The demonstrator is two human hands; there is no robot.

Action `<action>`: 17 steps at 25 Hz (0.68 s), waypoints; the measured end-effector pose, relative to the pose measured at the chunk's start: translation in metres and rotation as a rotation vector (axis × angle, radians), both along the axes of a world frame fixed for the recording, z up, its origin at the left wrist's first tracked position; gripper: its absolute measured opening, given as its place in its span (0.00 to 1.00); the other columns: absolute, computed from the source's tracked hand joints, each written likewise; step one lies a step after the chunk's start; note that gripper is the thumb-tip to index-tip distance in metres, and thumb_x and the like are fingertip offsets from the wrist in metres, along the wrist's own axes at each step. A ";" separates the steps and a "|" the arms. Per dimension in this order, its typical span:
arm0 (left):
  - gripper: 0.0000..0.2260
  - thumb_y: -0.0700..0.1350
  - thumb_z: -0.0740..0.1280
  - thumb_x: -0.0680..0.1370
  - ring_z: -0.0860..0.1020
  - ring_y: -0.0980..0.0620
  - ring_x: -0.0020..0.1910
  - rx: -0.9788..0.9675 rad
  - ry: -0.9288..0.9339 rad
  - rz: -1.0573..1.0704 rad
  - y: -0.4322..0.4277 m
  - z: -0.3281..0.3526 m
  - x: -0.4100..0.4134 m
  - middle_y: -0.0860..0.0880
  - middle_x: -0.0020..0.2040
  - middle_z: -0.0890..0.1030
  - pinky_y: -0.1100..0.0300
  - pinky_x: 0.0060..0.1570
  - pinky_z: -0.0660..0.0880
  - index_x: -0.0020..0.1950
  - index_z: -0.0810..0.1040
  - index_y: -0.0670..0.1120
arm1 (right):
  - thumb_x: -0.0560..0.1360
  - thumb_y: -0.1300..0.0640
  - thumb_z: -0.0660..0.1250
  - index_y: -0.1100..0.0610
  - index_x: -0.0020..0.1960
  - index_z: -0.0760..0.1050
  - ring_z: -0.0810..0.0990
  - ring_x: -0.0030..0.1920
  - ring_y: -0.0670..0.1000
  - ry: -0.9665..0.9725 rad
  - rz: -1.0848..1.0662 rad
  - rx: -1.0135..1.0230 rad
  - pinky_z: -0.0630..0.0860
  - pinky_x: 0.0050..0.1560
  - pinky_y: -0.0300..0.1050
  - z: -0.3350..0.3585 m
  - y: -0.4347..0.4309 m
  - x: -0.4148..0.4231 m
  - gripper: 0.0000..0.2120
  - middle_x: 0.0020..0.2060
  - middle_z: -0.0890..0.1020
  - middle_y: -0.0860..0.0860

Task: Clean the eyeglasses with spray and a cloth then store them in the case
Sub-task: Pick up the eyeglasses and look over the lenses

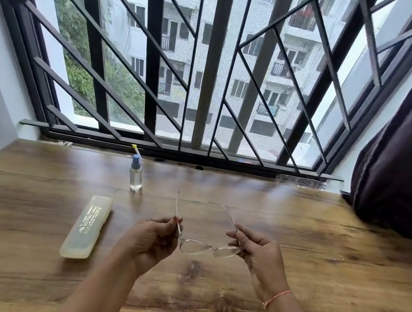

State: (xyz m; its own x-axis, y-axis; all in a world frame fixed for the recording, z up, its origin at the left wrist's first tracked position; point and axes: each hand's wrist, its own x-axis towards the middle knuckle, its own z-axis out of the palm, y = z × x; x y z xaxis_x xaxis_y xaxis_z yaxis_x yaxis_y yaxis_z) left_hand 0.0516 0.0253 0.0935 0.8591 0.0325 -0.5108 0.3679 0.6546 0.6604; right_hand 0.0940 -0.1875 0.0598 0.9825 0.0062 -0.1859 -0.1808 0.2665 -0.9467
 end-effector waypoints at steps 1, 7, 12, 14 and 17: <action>0.09 0.32 0.63 0.74 0.76 0.54 0.24 0.030 0.011 -0.001 0.002 -0.005 0.003 0.45 0.29 0.79 0.67 0.24 0.75 0.37 0.80 0.37 | 0.72 0.70 0.65 0.64 0.49 0.79 0.79 0.30 0.48 -0.011 -0.028 -0.028 0.77 0.34 0.38 -0.001 0.000 0.001 0.08 0.36 0.85 0.56; 0.03 0.31 0.66 0.73 0.76 0.57 0.22 0.291 0.053 0.055 0.009 -0.037 0.023 0.45 0.26 0.81 0.69 0.23 0.73 0.42 0.80 0.33 | 0.73 0.73 0.62 0.68 0.54 0.77 0.75 0.25 0.41 -0.029 -0.088 -0.174 0.73 0.26 0.33 -0.013 0.008 0.004 0.11 0.40 0.82 0.59; 0.04 0.29 0.66 0.72 0.75 0.58 0.20 0.424 0.059 0.110 0.009 -0.059 0.027 0.47 0.23 0.80 0.69 0.22 0.73 0.41 0.80 0.33 | 0.73 0.76 0.59 0.70 0.57 0.74 0.76 0.25 0.38 -0.002 -0.075 -0.255 0.72 0.24 0.32 -0.027 0.015 0.006 0.14 0.46 0.80 0.62; 0.04 0.30 0.67 0.72 0.75 0.59 0.21 0.440 0.060 0.131 0.009 -0.065 0.027 0.48 0.23 0.79 0.69 0.22 0.73 0.40 0.80 0.35 | 0.73 0.76 0.59 0.70 0.58 0.74 0.74 0.23 0.39 0.014 -0.069 -0.260 0.72 0.24 0.32 -0.030 0.017 0.007 0.15 0.47 0.80 0.62; 0.05 0.30 0.67 0.72 0.76 0.60 0.21 0.481 0.065 0.155 0.008 -0.070 0.029 0.49 0.23 0.79 0.69 0.22 0.73 0.38 0.80 0.37 | 0.73 0.76 0.58 0.70 0.58 0.74 0.73 0.23 0.40 0.031 -0.059 -0.274 0.71 0.24 0.32 -0.035 0.018 0.006 0.15 0.47 0.80 0.61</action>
State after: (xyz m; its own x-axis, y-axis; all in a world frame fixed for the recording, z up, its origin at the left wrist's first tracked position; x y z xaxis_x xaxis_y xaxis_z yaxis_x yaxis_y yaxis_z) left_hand 0.0804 0.0336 0.0231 0.7923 0.4018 -0.4592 0.3413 0.3319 0.8794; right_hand 0.1003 -0.1700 0.0253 0.9735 -0.1061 -0.2027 -0.2026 0.0119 -0.9792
